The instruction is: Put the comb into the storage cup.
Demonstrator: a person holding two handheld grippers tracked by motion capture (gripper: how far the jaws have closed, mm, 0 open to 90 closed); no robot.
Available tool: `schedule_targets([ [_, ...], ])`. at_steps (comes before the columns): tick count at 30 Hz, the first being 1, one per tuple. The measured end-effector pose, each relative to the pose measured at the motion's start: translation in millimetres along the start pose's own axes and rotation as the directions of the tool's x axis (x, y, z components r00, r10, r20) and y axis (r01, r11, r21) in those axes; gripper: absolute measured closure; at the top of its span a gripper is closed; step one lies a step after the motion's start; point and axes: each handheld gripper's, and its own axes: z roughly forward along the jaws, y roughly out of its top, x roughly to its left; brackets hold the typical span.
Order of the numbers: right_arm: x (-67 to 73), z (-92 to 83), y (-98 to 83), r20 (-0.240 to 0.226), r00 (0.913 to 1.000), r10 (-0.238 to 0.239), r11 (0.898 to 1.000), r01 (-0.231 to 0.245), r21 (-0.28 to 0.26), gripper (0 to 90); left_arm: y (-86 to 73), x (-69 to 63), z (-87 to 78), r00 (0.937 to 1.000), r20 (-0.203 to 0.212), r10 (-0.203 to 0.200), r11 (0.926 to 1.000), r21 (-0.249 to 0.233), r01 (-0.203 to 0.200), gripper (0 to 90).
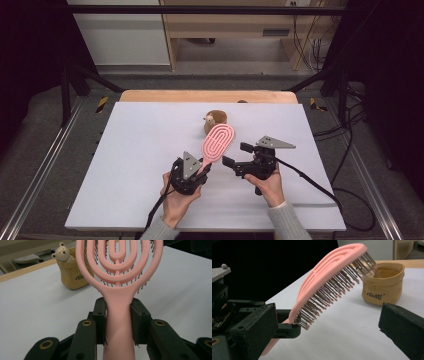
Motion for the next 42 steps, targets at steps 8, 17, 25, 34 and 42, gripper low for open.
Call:
schedule_targets([
  [8, -0.1, 0.1, 0.0, -0.001, 1.0, 0.006, 1.0, -0.006, -0.001, 4.1, 0.4, -10.5, 1.7, 0.9997, 0.0, 0.023, 0.9997, -0.005, -0.023, 69.2],
  [17, -1.1, 1.1, -0.9, -0.004, 0.9997, 0.025, 0.999, -0.025, 0.021, 10.4, 0.0, -19.7, 3.8, 0.9992, 0.012, 0.037, 0.9993, -0.009, -0.037, 69.2],
  [25, -1.1, 0.3, -0.6, -0.007, 0.9993, 0.037, 0.999, -0.037, 0.018, 20.6, 0.5, -24.3, 2.7, 0.9989, 0.019, 0.043, 0.9989, -0.02, -0.043, 69.2],
  [34, -2.0, 1.0, -0.8, -0.029, 0.9985, 0.046, 0.998, -0.045, 0.036, 33.8, 0.5, -28.5, 2.9, 0.9985, 0.024, 0.049, 0.9985, -0.024, -0.049, 69.2],
  [42, -4.9, 0.3, -1.1, -0.059, 0.9947, 0.084, 0.996, -0.082, 0.046, 40.8, 0.4, -32.7, 3.9, 0.9982, 0.022, 0.056, 0.9981, -0.026, -0.055, 69.2],
])
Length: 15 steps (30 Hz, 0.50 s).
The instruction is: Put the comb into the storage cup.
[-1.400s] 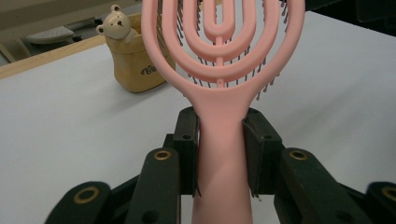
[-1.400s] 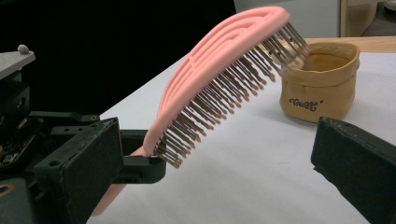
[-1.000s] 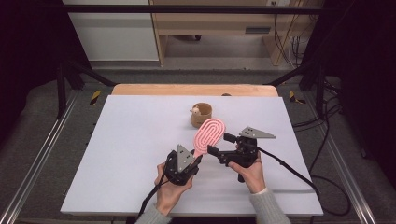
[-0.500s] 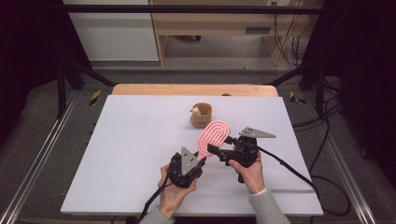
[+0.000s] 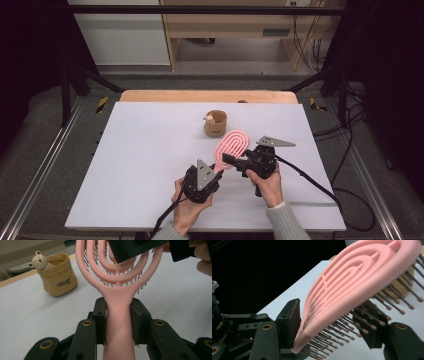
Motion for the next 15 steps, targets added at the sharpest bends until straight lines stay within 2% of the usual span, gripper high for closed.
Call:
schedule_targets([
  [4, -1.3, -0.6, -0.2, -0.011, 0.9996, 0.025, 1.0, -0.025, 0.004, 43.1, 0.2, -1.0, 1.0, 1.0, -0.005, 0.004, 1.0, -0.002, -0.004, 69.2],
  [15, -1.0, -1.8, -0.6, -0.015, 0.9991, 0.04, 0.999, -0.04, 0.014, 49.5, -0.2, -2.2, 5.2, 0.9999, -0.013, 0.007, 1.0, 0.006, -0.007, 69.1],
])
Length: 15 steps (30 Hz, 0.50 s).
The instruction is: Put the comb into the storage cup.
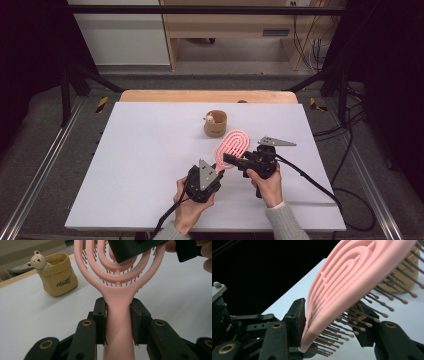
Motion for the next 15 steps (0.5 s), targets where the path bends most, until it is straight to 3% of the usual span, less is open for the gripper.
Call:
schedule_targets([
  [15, 3.7, -4.1, -0.3, -0.019, 0.9997, -0.014, 1.0, 0.013, -0.01, 60.8, -0.6, -2.2, 4.7, 0.9999, -0.005, 0.01, 0.9999, -0.007, -0.01, 69.2],
])
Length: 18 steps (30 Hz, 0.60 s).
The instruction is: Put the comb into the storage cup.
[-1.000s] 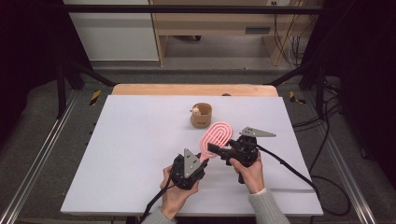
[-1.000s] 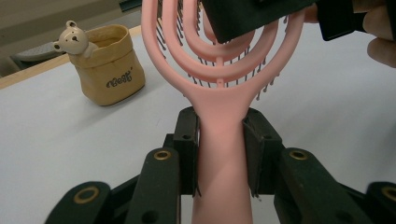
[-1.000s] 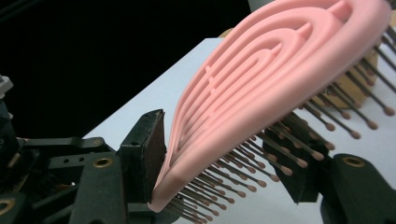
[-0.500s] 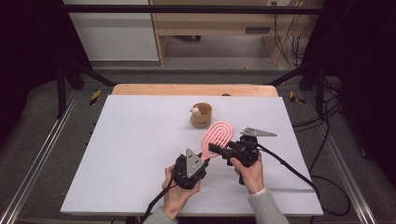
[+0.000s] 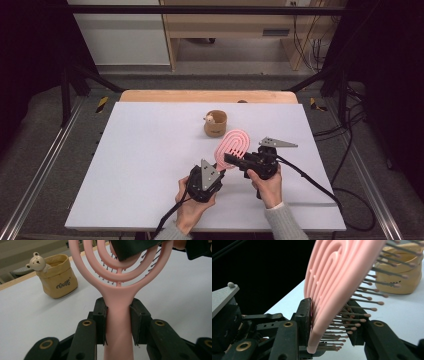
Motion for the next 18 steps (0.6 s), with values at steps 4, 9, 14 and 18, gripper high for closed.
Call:
schedule_targets([
  [4, 1.0, -0.8, 0.0, -0.014, 0.9999, 0.005, 1.0, -0.005, -0.002, 62.3, 0.0, 0.0, 0.6, 1.0, 0.003, 0.002, 1.0, -0.001, -0.002, 69.3],
  [9, 2.4, -2.6, 0.2, -0.026, 0.9997, -0.001, 1.0, 0.001, -0.004, 63.2, 0.6, -0.9, 1.4, 1.0, 0.008, 0.0, 1.0, -0.003, 0.0, 69.3],
  [14, 3.4, -4.1, 0.2, -0.031, 0.9995, -0.008, 1.0, 0.008, -0.009, 63.6, 1.5, -0.6, 1.3, 0.9999, 0.015, -0.001, 1.0, -0.006, 0.001, 69.2],
  [18, 3.8, -4.7, 0.3, -0.034, 0.9993, -0.012, 1.0, 0.012, -0.012, 63.8, 1.5, -0.2, 1.4, 0.9998, 0.019, -0.003, 1.0, -0.009, 0.003, 68.9],
])
